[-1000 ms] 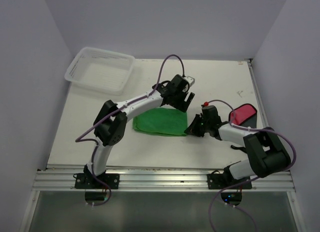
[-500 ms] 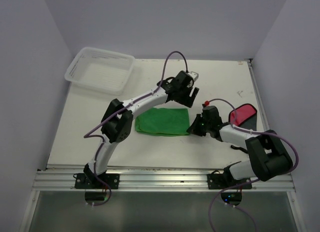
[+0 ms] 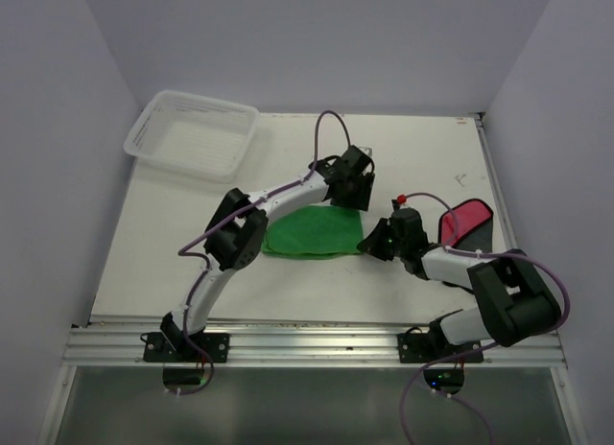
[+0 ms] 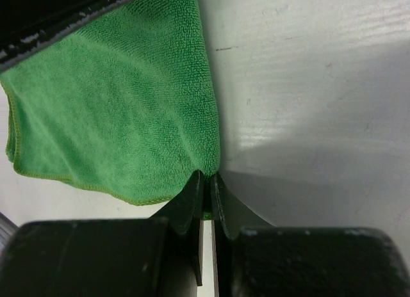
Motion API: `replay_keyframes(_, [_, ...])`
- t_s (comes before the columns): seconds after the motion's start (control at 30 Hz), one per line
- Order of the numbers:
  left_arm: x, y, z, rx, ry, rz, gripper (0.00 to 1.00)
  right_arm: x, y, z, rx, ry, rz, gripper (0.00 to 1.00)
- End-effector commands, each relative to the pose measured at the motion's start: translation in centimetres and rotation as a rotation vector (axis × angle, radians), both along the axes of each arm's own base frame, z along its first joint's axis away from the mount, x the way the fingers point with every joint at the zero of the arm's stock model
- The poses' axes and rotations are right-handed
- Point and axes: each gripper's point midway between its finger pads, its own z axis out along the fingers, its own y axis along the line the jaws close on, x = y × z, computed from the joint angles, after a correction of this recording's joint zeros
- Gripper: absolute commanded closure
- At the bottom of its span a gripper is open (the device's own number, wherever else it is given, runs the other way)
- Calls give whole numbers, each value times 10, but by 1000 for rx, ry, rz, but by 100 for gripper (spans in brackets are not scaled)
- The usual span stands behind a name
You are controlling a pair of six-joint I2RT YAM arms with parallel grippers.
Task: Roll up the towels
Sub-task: Roll the towel
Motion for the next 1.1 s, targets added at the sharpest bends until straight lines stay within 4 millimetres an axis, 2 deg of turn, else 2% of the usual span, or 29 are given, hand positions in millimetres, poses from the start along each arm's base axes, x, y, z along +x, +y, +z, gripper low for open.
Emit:
replay_keyframes(0.0, [3, -13, 14, -47, -5, 60, 39, -9, -13, -26, -59, 57, -39, 100])
replay_keyframes(0.13, [4, -18, 2, -38, 12, 63, 39, -12, -11, -31, -52, 62, -28, 100])
replay_keyframes(0.33, [11, -13, -9, 23, 9, 78, 39, -17, -14, -32, -73, 60, -1, 100])
replay_keyframes(0.57, [13, 22, -29, 194, -18, 118, 40, -21, -20, -26, -115, 38, 18, 100])
replay_keyframes(0.67, [12, 29, -35, 225, -20, 124, 41, -21, -21, -26, -122, 32, 24, 100])
replay_keyframes(0.9, [9, 37, -51, 269, 0, 134, 55, -23, -16, -29, -107, 32, 52, 100])
replay_keyframes(1.03, [8, 41, -58, 292, 5, 138, 58, -25, -18, -26, -149, 21, 77, 100])
replay_keyframes(1.07, [8, 42, -59, 295, 3, 142, 59, -22, -17, -19, -166, -9, 81, 100])
